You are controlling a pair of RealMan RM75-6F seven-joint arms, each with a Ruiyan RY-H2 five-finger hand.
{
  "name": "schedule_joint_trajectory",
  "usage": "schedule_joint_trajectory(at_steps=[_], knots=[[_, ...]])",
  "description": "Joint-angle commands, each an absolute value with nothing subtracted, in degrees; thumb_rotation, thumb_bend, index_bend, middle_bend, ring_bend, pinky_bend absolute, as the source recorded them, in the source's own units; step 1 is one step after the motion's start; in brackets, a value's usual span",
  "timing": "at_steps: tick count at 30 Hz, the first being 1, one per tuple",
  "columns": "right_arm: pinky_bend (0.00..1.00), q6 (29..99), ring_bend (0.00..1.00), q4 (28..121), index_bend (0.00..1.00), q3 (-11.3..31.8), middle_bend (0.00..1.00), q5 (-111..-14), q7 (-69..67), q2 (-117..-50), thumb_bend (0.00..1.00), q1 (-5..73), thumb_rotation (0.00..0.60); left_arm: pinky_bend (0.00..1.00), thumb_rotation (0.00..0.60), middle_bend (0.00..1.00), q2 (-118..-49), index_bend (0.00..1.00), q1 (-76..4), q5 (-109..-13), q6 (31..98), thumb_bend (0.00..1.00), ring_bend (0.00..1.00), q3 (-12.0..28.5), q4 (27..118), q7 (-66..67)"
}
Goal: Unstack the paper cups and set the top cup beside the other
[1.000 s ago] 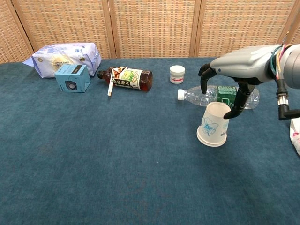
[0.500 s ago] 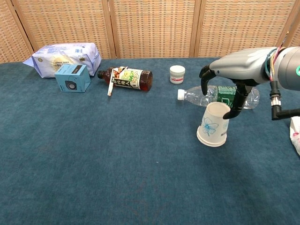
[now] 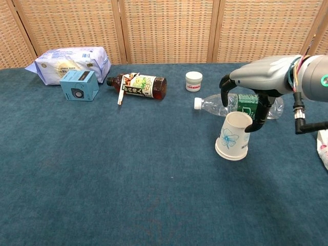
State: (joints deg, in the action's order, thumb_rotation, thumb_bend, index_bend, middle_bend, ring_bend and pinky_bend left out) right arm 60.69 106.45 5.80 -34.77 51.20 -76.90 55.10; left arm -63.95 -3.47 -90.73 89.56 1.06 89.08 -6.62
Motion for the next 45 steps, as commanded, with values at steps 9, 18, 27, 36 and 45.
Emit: schedule_joint_trajectory(at_steps=[9, 18, 27, 36, 45], knots=[[0.0, 60.97, 0.0, 105.79, 0.31, 4.9, 0.11, -34.24, 50.55, -77.19, 0.24, 55.67, 0.6, 0.0, 0.6, 0.0, -63.94, 0.0, -3.47, -90.74, 89.57, 0.27, 0.0, 1.04, 89.04, -6.65], [0.0, 61.13, 0.0, 105.26, 0.31, 4.24, 0.11, -34.14, 50.04, -77.47, 0.24, 56.0, 0.6, 0.0, 0.6, 0.0, -63.99, 0.0, -3.5, -90.76, 89.51, 0.27, 0.0, 1.01, 89.07, -6.53], [0.0, 61.44, 0.0, 105.5, 0.33, 3.91, 0.11, -34.1, 49.87, -77.46, 0.24, 56.36, 0.6, 0.0, 0.6, 0.0, -64.03, 0.0, -3.53, -90.71, 89.4, 0.27, 0.0, 1.0, 89.01, -6.49], [0.0, 61.56, 0.0, 105.43, 0.35, 3.72, 0.12, -33.96, 49.87, -77.64, 0.24, 56.57, 0.6, 0.0, 0.6, 0.0, -64.01, 0.0, -3.53, -90.7, 89.41, 0.27, 0.0, 1.0, 89.02, -6.47], [0.0, 61.81, 0.0, 105.23, 0.35, 3.58, 0.12, -34.01, 49.81, -78.09, 0.24, 56.82, 0.6, 0.0, 0.6, 0.0, -64.0, 0.0, -3.57, -90.64, 89.32, 0.27, 0.0, 1.0, 89.02, -6.5]])
